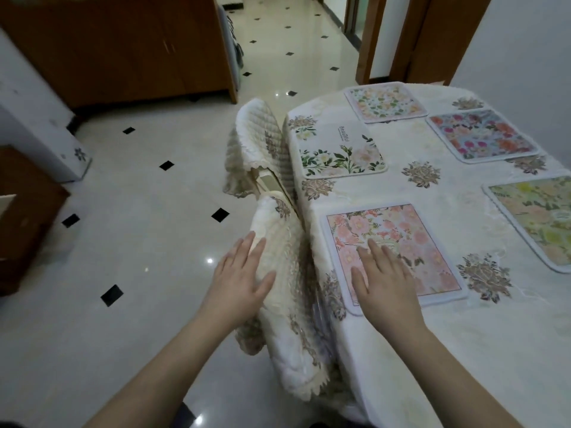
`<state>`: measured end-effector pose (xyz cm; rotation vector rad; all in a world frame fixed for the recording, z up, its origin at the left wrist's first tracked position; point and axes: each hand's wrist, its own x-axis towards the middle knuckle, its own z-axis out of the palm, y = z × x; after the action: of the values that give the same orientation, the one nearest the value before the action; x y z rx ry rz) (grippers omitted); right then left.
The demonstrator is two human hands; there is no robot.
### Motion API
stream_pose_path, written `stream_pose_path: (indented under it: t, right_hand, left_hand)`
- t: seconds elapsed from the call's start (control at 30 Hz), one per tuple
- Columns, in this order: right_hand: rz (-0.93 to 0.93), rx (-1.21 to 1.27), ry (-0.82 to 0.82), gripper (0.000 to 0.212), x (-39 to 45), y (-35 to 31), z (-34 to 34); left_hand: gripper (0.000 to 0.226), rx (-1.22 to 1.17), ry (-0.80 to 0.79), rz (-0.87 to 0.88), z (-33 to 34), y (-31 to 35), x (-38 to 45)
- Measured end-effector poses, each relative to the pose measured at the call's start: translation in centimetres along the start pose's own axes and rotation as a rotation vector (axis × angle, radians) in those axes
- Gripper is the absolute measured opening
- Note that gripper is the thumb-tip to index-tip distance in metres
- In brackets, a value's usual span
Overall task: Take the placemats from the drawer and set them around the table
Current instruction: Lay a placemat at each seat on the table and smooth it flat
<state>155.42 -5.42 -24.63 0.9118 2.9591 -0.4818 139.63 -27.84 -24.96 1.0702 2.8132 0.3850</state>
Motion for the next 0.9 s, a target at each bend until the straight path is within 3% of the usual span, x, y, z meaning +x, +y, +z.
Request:
stream_pose_path:
  t: [0.23, 0.53, 0.63, 0.9]
  right_hand:
    - [-0.117, -0.046, 0.06, 0.053, -2.1, -12.5, 0.3]
    - [-0.37, -0.072, 0.013, 0.053, -3.9, -29.4, 4.0]
    - [-0.462, -0.082, 0.002, 0.054, -3.8, -32.6, 4.6]
    - [-0.563, -0.177, -0.015, 0.053, 0.1, -35.9, 4.7]
  left_hand:
    - [0.082, 0.068, 0.034, -0.099, -5.0, -10.5, -5.2]
    - [0.067, 0.014, 0.069, -0.247, -9.8, -21.3, -12.1]
    - [0.064, -0.061, 0.097, -0.297, -11.9, -24.2, -13.1]
    - [0.065, 0.071, 0.149, -0.373, -14.1, -25.8, -11.2]
